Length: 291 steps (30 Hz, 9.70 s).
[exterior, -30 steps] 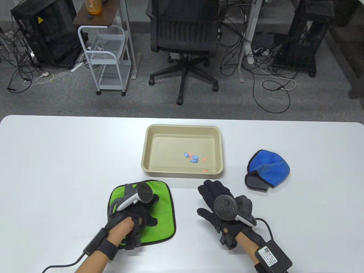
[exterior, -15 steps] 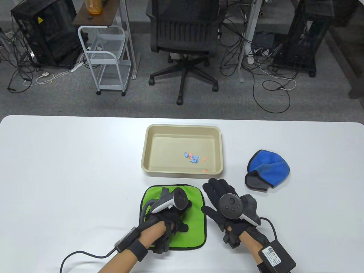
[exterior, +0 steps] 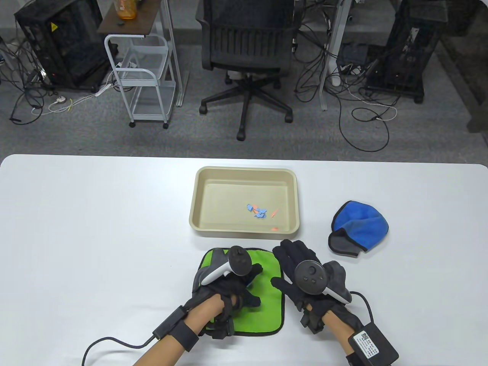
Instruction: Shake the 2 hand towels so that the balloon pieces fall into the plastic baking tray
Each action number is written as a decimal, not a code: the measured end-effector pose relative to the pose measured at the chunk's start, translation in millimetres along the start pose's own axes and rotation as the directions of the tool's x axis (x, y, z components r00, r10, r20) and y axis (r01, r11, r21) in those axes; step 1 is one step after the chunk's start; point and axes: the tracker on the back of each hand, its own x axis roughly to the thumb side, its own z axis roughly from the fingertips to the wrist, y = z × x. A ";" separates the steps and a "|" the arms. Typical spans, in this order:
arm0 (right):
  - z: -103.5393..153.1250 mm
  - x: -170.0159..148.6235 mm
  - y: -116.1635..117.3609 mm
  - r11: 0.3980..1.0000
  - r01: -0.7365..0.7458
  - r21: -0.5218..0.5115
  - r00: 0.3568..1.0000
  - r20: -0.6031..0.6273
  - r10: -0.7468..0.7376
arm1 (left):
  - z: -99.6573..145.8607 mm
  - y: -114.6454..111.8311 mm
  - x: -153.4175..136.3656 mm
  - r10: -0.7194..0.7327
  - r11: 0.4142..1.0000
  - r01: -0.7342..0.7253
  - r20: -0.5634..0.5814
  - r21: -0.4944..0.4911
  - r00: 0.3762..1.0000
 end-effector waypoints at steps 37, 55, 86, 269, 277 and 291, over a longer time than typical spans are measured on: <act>-0.9 -1.7 6.4 0.999 -0.020 0.044 0.999 -0.024 0.021 | -7.1 26.2 -105.9 0.110 0.954 0.002 -0.357 0.300 0.928; -3.3 -4.5 9.2 0.996 -0.066 0.051 0.995 -0.066 0.069 | 17.4 31.9 -84.9 0.149 0.948 -0.046 -0.312 0.314 0.938; -40.3 -8.1 56.9 0.974 -0.053 0.218 0.877 -0.457 0.150 | 19.7 34.4 -81.4 0.159 0.964 -0.097 -0.245 0.246 0.956; -17.9 -27.0 9.8 0.982 0.186 0.023 0.980 -0.081 -0.183 | 61.3 188.3 -262.8 0.689 0.504 -0.426 -0.052 0.751 0.723; -18.8 -25.3 12.8 0.983 0.176 0.043 0.982 -0.082 -0.172 | 26.3 133.0 -277.8 0.561 0.716 -0.317 -0.242 0.622 0.792; -19.5 -22.8 13.2 0.983 0.178 0.040 0.982 -0.072 -0.175 | 33.0 121.2 -278.9 0.544 0.754 -0.389 -0.171 0.529 0.821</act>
